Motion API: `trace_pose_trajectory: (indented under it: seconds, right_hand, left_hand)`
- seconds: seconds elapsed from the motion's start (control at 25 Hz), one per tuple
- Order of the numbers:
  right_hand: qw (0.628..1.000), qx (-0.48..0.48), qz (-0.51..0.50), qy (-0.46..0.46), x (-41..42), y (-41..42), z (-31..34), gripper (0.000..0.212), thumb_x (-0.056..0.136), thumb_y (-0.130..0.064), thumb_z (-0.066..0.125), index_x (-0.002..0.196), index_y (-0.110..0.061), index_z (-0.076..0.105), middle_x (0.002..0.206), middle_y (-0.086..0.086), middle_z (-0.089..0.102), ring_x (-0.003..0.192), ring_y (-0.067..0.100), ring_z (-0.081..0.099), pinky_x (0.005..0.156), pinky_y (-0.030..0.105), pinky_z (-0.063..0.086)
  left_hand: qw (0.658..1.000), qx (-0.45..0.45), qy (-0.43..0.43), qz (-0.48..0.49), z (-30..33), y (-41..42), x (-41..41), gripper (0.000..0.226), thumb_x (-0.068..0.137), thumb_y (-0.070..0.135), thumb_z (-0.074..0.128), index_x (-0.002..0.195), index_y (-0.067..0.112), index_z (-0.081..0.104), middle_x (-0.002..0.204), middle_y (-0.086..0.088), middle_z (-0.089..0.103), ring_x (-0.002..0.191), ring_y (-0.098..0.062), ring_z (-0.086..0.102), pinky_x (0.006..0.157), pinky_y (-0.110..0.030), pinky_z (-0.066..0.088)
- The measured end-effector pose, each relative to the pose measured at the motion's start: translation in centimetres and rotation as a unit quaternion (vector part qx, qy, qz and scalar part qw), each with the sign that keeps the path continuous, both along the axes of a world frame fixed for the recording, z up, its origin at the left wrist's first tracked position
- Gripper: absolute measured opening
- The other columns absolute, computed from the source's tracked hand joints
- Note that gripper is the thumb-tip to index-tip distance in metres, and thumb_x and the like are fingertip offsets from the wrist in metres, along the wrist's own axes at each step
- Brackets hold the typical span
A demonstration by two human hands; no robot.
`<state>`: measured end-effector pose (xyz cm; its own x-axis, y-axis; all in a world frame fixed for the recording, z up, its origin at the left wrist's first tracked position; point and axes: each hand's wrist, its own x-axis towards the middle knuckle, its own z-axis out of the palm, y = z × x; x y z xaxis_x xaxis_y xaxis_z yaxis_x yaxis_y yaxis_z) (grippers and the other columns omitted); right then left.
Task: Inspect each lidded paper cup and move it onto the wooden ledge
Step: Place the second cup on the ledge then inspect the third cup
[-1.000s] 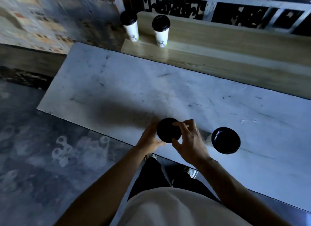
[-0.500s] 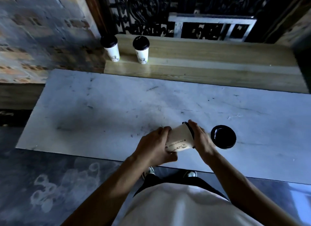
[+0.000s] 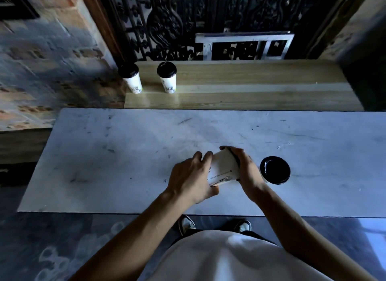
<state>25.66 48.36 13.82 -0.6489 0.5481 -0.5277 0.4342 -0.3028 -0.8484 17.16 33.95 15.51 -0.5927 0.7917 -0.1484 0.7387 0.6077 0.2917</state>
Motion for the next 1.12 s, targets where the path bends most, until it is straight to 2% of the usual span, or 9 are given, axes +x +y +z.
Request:
trace_pose_trajectory:
  seconds: [0.12,0.24,0.32,0.44,0.64,0.72,0.84,1.0,1.12]
  right_hand:
    - [0.997,0.048,0.061,-0.012,-0.5,1.3,0.5,0.05,0.09,-0.053,0.037,0.114,-0.029,0.075,0.106,0.002,0.068,0.098,0.024,0.062,0.079,0.037,0.049]
    - [0.998,-0.052,0.041,0.003,-0.6,2.5,0.5,0.063,0.092,-0.07,0.038,0.109,-0.026,0.079,0.108,0.005,0.079,0.1,0.025,0.07,0.087,0.04,0.05]
    - [0.985,-0.15,-0.039,0.077,-0.7,3.0,0.6,0.061,0.102,-0.06,0.036,0.12,-0.016,0.074,0.118,0.009,0.077,0.11,0.028,0.071,0.098,0.043,0.052]
    - [0.942,-0.274,-0.102,0.162,-0.2,3.8,1.2,0.041,0.104,-0.037,0.041,0.114,-0.009,0.068,0.103,0.014,0.072,0.093,0.03,0.069,0.087,0.042,0.054]
    - [0.941,-0.314,0.033,0.122,1.5,2.8,0.7,0.046,0.094,-0.024,0.029,0.109,0.0,0.064,0.087,0.019,0.068,0.079,0.03,0.064,0.081,0.044,0.051]
    - [0.935,-0.324,0.061,0.132,1.8,2.5,0.5,0.056,0.092,-0.028,0.029,0.118,0.009,0.062,0.088,0.025,0.068,0.078,0.035,0.064,0.075,0.048,0.053]
    - [0.94,-0.308,0.076,0.125,1.8,3.3,0.5,0.061,0.09,-0.029,0.03,0.123,0.012,0.06,0.092,0.026,0.068,0.082,0.036,0.065,0.074,0.048,0.054]
    - [0.947,-0.295,0.065,0.11,2.0,4.2,0.2,0.064,0.09,-0.031,0.035,0.134,0.009,0.058,0.118,0.03,0.071,0.102,0.037,0.068,0.091,0.045,0.056]
    - [0.956,-0.268,0.057,0.1,2.4,4.9,0.5,0.067,0.083,-0.035,0.048,0.132,0.008,0.061,0.13,0.036,0.065,0.113,0.041,0.064,0.109,0.053,0.046]
  left_hand:
    - [1.0,0.014,-0.006,0.012,0.0,0.2,0.0,0.069,0.071,0.052,0.069,0.126,0.023,0.04,0.105,-0.003,0.058,0.085,-0.031,0.067,0.062,-0.03,0.041]
    - [0.992,0.049,-0.1,0.058,-0.2,0.4,0.0,0.07,0.074,0.067,0.068,0.126,0.027,0.043,0.109,0.002,0.061,0.088,-0.025,0.066,0.068,-0.032,0.05]
    - [0.96,0.112,-0.23,0.117,0.1,0.8,0.1,0.069,0.076,0.075,0.065,0.126,0.033,0.045,0.109,0.008,0.066,0.09,-0.016,0.068,0.073,-0.036,0.058]
    - [0.88,0.197,-0.379,0.209,-0.3,1.6,0.6,0.057,0.084,0.079,0.048,0.118,0.034,0.052,0.098,0.0,0.071,0.077,-0.02,0.074,0.056,-0.044,0.062]
    - [0.822,0.265,-0.44,0.247,-0.6,3.5,2.0,0.066,0.089,0.077,0.028,0.118,0.025,0.057,0.11,-0.009,0.067,0.094,-0.018,0.074,0.067,-0.044,0.064]
    - [0.8,0.272,-0.467,0.258,-0.2,3.9,2.6,0.062,0.09,0.068,0.029,0.124,0.022,0.056,0.113,-0.013,0.067,0.086,-0.014,0.075,0.054,-0.032,0.06]
    - [0.776,0.273,-0.493,0.284,0.1,4.5,2.9,0.059,0.09,0.064,0.033,0.126,0.024,0.057,0.113,-0.012,0.069,0.09,-0.024,0.075,0.054,-0.035,0.059]
    - [0.812,0.248,-0.455,0.27,-0.3,4.8,2.6,0.06,0.089,0.075,0.031,0.118,0.033,0.063,0.117,0.003,0.072,0.109,-0.014,0.07,0.091,-0.041,0.059]
    - [0.857,0.191,-0.407,0.251,0.3,4.8,2.2,0.06,0.094,0.072,0.03,0.102,0.026,0.067,0.101,0.002,0.076,0.097,-0.014,0.072,0.086,-0.037,0.057]
